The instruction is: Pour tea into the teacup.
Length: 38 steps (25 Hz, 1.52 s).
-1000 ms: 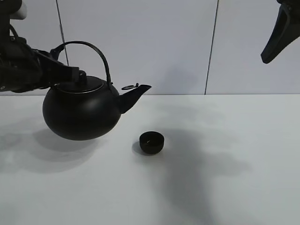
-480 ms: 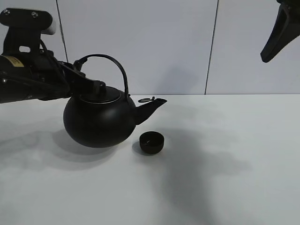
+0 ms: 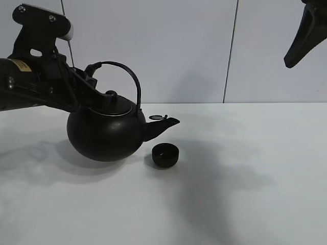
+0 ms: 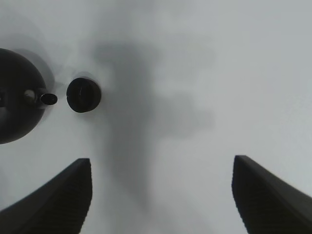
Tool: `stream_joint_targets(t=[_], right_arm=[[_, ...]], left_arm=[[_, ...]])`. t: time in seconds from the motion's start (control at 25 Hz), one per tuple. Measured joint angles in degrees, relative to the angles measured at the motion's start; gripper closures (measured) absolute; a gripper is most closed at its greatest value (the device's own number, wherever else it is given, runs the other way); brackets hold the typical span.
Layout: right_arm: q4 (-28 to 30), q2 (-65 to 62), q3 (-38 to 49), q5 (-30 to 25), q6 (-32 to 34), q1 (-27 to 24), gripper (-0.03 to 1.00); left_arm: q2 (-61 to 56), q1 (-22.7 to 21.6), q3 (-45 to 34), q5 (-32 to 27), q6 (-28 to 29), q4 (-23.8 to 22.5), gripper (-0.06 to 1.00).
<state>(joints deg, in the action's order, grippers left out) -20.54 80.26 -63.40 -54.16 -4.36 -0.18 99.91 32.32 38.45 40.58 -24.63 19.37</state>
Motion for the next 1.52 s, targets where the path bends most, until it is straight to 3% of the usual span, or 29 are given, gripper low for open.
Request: stream_joint_targets(t=[1.52], right_arm=[[-0.06, 0.0, 0.0, -0.06, 0.0, 0.0, 0.42]], left_arm=[[0.0, -2.07, -0.6, 0.1, -2.63, -2.05, 0.82]])
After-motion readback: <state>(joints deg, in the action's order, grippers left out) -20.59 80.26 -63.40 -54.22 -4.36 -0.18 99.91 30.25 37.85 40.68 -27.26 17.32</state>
